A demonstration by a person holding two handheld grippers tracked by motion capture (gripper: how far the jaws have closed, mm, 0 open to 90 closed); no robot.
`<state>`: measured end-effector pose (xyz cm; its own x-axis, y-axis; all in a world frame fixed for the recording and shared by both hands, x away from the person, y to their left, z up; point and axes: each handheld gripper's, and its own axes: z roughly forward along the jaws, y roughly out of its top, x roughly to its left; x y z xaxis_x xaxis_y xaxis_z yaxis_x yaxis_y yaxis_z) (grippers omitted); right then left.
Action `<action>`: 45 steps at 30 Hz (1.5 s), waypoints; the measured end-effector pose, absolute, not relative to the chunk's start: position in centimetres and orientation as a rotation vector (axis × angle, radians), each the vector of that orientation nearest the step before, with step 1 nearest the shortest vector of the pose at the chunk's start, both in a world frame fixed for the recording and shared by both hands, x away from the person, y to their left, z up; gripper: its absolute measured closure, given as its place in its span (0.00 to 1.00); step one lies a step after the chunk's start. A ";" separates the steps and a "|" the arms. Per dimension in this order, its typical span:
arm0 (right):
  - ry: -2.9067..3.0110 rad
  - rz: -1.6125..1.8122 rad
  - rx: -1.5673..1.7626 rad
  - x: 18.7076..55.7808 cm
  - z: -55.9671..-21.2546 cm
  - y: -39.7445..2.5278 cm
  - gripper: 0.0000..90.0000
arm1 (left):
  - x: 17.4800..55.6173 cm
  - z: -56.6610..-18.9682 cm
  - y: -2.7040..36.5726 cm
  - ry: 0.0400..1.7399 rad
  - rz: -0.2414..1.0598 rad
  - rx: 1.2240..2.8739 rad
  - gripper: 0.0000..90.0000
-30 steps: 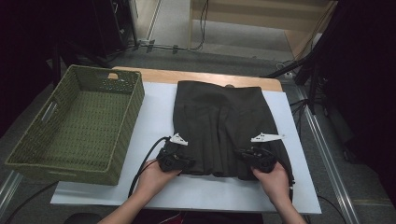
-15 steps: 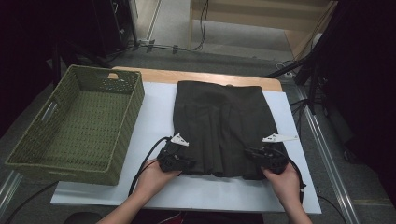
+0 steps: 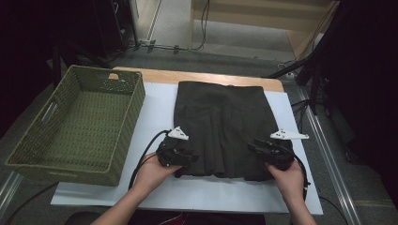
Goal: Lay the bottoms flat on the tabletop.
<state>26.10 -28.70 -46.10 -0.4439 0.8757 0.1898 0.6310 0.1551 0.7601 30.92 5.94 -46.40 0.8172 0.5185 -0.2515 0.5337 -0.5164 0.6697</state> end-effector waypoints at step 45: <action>2.213 1.126 1.600 32.4 -51.2 -27.5 0.90 | 28.5 -49.5 7.5 0.788 -0.113 2.275 0.73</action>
<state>32.43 -27.54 -51.20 -0.4010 0.8755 0.2695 0.7332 0.1303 0.6675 28.47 7.51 -49.53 0.8097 0.5071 -0.2954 0.5696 -0.5578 0.6037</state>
